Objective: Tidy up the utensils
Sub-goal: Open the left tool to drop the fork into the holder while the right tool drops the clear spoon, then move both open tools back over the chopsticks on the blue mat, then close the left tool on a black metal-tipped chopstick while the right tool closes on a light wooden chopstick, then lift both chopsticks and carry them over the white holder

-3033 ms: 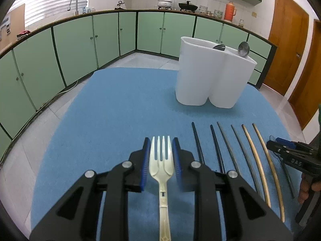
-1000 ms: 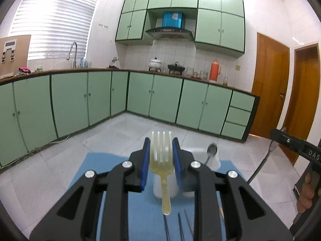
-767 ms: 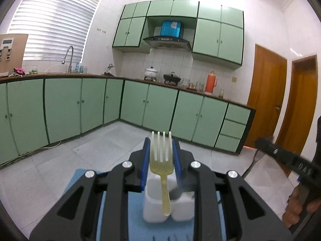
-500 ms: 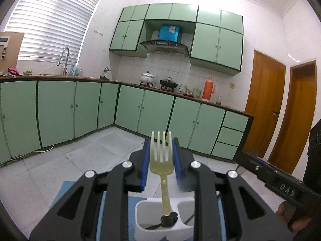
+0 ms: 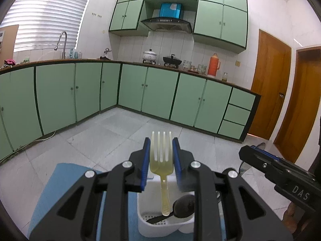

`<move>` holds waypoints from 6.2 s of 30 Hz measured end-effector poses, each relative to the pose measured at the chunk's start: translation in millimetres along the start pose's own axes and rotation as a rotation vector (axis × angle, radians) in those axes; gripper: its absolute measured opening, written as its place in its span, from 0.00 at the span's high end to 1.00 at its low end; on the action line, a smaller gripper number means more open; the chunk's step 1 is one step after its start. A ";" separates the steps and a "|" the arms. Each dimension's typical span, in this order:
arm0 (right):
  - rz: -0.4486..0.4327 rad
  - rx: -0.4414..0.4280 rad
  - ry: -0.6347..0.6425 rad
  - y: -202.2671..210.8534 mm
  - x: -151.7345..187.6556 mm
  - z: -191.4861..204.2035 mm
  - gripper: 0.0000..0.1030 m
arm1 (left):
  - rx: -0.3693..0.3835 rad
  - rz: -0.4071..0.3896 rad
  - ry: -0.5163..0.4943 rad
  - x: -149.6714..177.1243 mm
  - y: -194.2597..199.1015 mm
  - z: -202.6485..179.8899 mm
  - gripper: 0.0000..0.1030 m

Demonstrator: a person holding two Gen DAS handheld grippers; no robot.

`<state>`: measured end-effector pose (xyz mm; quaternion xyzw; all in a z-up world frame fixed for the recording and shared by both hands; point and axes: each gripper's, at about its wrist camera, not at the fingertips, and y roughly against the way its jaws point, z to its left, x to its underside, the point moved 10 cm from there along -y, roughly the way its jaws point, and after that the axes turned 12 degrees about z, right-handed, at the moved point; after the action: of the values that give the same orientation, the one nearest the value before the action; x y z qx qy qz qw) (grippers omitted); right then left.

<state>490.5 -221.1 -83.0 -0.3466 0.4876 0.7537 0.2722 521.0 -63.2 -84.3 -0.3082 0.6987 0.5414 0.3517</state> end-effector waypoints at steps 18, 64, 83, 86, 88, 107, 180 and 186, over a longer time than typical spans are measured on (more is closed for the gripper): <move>0.037 0.023 -0.004 -1.0 32.0 -5.5 0.61 | -0.024 0.077 -0.021 35.3 -12.0 8.0 0.77; 0.230 0.181 -0.170 154.2 242.3 -27.7 0.09 | -0.064 0.328 0.015 227.9 160.1 26.2 0.07; 0.448 0.224 -0.115 156.8 312.2 1.6 0.54 | -0.073 0.472 -0.013 289.3 182.3 9.2 0.25; 0.455 0.209 -0.138 153.5 321.8 2.2 0.59 | -0.081 0.487 0.004 300.1 180.0 12.3 0.29; 0.459 0.211 -0.140 152.8 327.4 3.0 0.61 | -0.087 0.485 0.003 306.8 178.9 12.5 0.30; 0.414 0.236 -0.118 148.8 339.9 4.8 0.86 | -0.125 0.387 -0.045 329.0 176.0 9.5 0.45; 0.035 0.186 -0.044 234.4 142.7 14.2 0.93 | 0.006 0.047 -0.075 121.9 236.7 -20.0 0.94; 0.018 0.199 -0.009 240.9 115.2 15.8 0.93 | 0.018 0.016 -0.082 96.4 241.4 -25.3 0.94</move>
<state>235.7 -288.8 -37.6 -0.3100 0.5619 0.7055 0.3007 266.8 -38.6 -29.3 -0.2771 0.6910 0.5500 0.3784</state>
